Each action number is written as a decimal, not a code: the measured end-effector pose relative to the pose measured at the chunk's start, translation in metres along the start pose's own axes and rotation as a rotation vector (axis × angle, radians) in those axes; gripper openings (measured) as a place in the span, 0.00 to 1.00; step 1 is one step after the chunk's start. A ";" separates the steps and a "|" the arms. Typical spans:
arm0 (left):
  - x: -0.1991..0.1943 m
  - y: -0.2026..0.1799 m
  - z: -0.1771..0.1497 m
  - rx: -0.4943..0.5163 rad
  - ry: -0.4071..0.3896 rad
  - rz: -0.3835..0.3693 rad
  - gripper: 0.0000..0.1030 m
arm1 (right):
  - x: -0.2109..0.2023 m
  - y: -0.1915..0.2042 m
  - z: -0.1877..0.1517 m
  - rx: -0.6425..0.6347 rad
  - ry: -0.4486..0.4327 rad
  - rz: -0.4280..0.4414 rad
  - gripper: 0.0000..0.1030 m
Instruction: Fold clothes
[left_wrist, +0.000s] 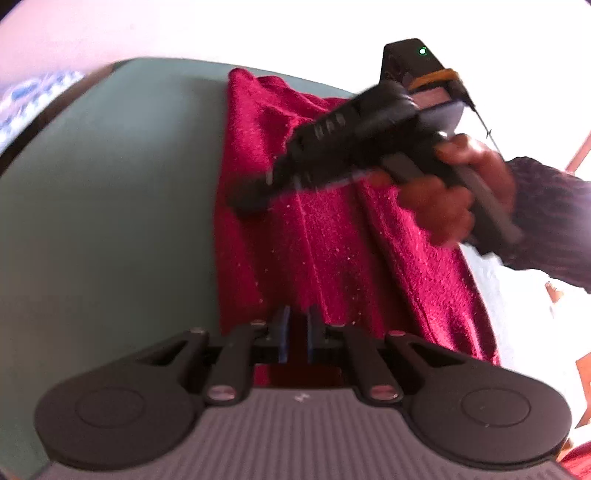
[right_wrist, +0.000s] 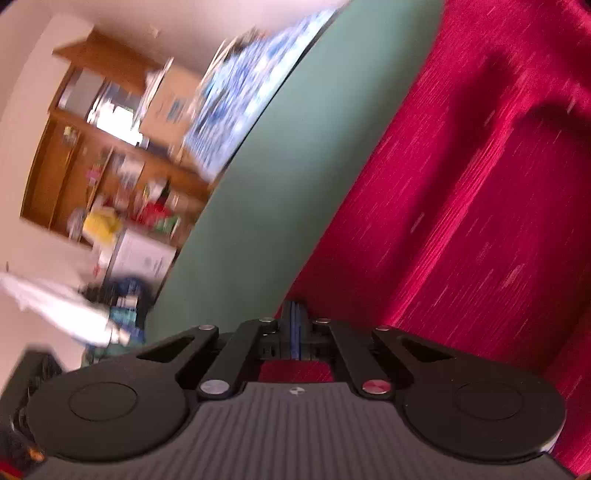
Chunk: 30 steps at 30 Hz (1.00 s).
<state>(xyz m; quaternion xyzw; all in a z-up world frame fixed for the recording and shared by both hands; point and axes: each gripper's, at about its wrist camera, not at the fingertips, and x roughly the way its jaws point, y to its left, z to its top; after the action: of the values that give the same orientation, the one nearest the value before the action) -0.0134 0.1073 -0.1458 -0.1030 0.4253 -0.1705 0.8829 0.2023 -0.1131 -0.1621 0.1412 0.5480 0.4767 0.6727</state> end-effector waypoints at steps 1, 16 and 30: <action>0.001 0.000 -0.001 -0.009 -0.002 -0.007 0.04 | 0.002 -0.005 0.008 0.004 -0.026 -0.016 0.00; -0.034 0.036 -0.050 -0.232 0.022 -0.110 0.06 | -0.014 -0.077 0.102 0.090 -0.339 -0.164 0.00; -0.035 0.013 -0.053 -0.138 0.041 -0.061 0.08 | -0.046 -0.046 0.071 0.135 -0.490 -0.181 0.11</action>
<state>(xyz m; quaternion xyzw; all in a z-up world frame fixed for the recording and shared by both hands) -0.0728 0.1305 -0.1578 -0.1731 0.4508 -0.1695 0.8591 0.2893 -0.1493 -0.1416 0.2476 0.4098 0.3285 0.8142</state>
